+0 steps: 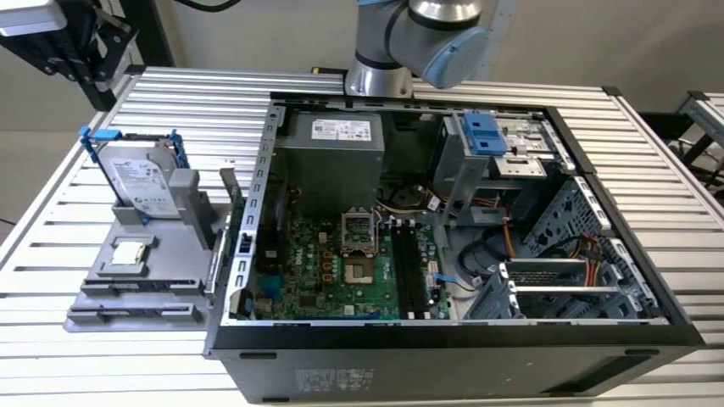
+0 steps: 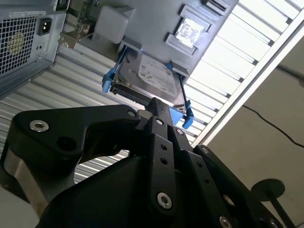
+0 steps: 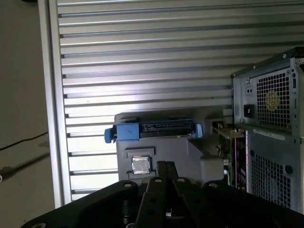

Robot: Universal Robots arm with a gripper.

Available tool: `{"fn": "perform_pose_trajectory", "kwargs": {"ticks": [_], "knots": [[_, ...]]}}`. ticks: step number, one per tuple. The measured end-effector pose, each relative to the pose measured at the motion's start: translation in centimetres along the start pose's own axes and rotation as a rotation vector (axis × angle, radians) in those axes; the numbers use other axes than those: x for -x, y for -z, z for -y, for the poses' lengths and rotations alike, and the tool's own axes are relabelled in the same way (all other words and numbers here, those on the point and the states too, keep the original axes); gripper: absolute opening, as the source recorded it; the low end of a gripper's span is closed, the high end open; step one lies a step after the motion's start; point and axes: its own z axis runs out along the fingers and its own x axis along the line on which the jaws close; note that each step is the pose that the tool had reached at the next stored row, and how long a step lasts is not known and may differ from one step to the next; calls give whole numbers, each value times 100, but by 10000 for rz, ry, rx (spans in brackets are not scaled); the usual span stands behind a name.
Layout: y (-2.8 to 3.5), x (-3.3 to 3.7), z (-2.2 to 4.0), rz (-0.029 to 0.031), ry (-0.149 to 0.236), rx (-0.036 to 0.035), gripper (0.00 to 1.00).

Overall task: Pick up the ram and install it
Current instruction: 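Reach for the ram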

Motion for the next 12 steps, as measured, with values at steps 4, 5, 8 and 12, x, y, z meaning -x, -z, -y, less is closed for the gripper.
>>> {"fn": "perform_pose_trajectory", "kwargs": {"ticks": [4, 5, 8, 12], "knots": [[0, -1, 19, 1, -1, 0, 0], [1, -1, 33, 0, -1, 0, 0], [3, -1, 71, 0, -1, 0, 0], [5, 0, 117, 0, 0, 0, 0]]}}
